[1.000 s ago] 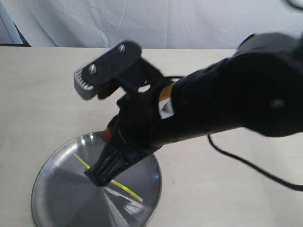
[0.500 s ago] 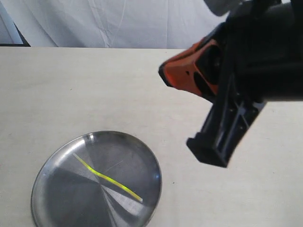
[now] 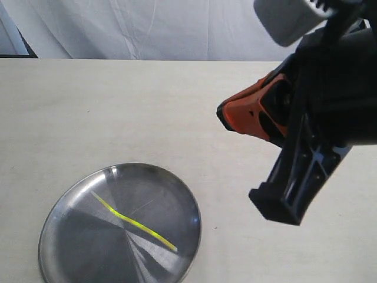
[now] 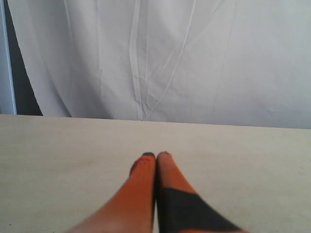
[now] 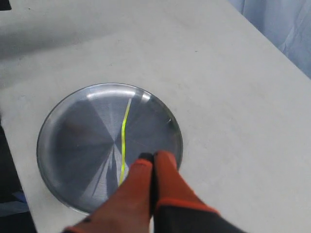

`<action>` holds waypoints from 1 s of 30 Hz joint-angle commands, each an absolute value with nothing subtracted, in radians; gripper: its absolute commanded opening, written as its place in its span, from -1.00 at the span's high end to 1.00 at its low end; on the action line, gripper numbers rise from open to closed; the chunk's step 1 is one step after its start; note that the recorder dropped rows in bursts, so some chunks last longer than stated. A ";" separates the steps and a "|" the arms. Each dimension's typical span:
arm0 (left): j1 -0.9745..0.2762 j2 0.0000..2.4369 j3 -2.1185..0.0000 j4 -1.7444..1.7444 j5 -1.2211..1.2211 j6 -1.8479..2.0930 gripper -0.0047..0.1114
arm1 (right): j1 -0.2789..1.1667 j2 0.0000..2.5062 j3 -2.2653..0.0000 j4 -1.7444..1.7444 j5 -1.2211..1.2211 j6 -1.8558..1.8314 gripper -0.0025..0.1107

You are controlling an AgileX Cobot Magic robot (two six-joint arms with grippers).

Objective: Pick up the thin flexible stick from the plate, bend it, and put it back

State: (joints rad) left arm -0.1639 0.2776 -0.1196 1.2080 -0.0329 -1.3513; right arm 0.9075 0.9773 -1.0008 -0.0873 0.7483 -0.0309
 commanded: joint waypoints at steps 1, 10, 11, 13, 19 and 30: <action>-0.162 0.274 -0.121 1.209 -0.026 -1.356 0.92 | 0.907 0.966 -0.988 -0.032 0.780 0.034 0.97; -0.162 0.274 -0.121 1.231 -0.021 -1.356 0.92 | 0.680 0.623 -0.478 -0.031 0.303 0.098 0.97; -0.162 0.274 -0.121 1.231 -0.021 -1.356 0.92 | 0.627 0.572 -0.397 -0.006 0.220 0.098 0.97; -0.162 0.274 -0.121 1.231 -0.021 -1.356 0.92 | 0.531 0.472 -0.258 0.035 0.107 0.098 0.97; -0.162 0.274 -0.121 1.231 -0.021 -1.356 0.92 | 0.222 0.208 -0.041 0.080 0.035 0.098 0.97; -0.162 0.274 -0.121 1.231 -0.023 -1.356 0.92 | -0.066 0.000 0.000 0.080 0.077 0.098 0.97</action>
